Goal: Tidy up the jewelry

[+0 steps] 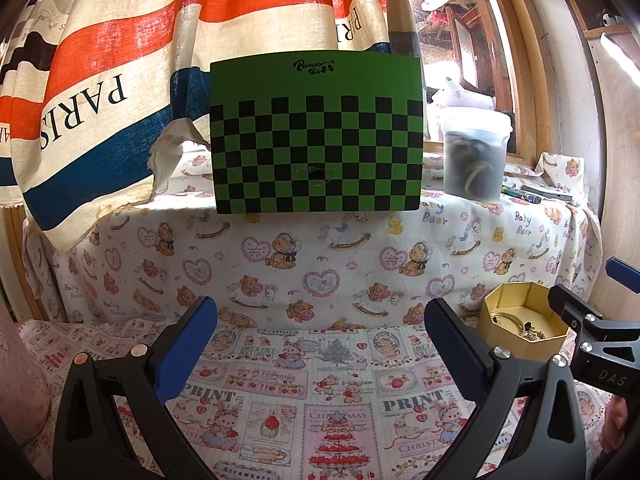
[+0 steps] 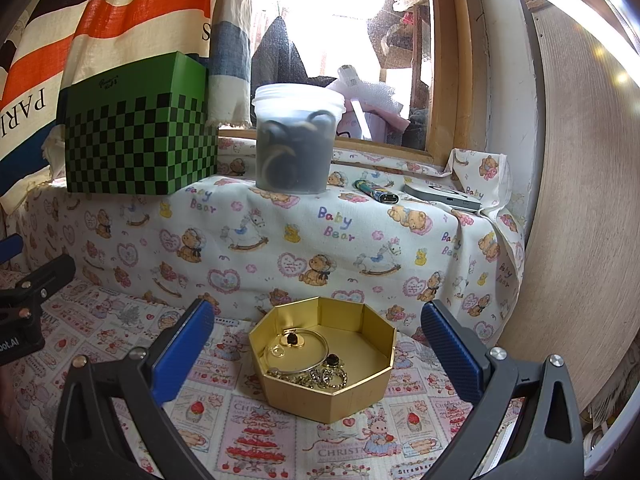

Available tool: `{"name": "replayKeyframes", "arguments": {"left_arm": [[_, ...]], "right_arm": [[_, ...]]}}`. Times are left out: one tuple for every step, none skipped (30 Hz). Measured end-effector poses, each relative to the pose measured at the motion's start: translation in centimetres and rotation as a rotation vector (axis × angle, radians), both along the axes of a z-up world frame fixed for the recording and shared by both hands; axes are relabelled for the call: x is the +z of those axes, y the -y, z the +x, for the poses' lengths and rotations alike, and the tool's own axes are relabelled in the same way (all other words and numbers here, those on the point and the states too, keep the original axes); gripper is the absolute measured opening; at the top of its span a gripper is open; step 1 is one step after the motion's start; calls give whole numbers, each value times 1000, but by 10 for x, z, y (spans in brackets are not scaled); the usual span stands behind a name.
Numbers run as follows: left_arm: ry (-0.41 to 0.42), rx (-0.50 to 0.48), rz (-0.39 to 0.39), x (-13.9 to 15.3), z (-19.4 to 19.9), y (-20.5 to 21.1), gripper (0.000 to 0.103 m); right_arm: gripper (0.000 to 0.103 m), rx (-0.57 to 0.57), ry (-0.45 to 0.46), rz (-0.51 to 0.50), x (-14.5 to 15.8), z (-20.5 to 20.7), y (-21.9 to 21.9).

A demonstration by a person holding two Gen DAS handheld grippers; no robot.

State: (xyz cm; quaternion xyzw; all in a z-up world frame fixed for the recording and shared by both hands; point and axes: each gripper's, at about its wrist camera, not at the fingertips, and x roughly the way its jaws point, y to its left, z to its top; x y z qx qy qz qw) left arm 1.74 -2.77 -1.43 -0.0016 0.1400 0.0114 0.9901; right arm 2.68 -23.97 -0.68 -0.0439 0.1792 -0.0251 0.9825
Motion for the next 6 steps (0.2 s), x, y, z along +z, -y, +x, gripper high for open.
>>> {"name": "replayKeyframes", "arguments": {"left_arm": [[1, 0, -1, 0, 0, 0, 103], [2, 0, -1, 0, 0, 0, 103], [1, 1, 0, 0, 0, 0, 103], [1, 1, -1, 0, 1, 0, 103], [1, -1, -2, 0, 1, -1, 103], [1, -2, -2, 0, 1, -1, 103]], "right_arm": [[103, 0, -1, 0, 0, 0, 0], [103, 1, -1, 0, 0, 0, 0], [103, 1, -2, 1, 0, 0, 0], [103, -1, -2, 3, 0, 0, 0], [103, -1, -3, 5, -1, 1, 1], [103, -3, -4, 10, -2, 0, 2]]}}
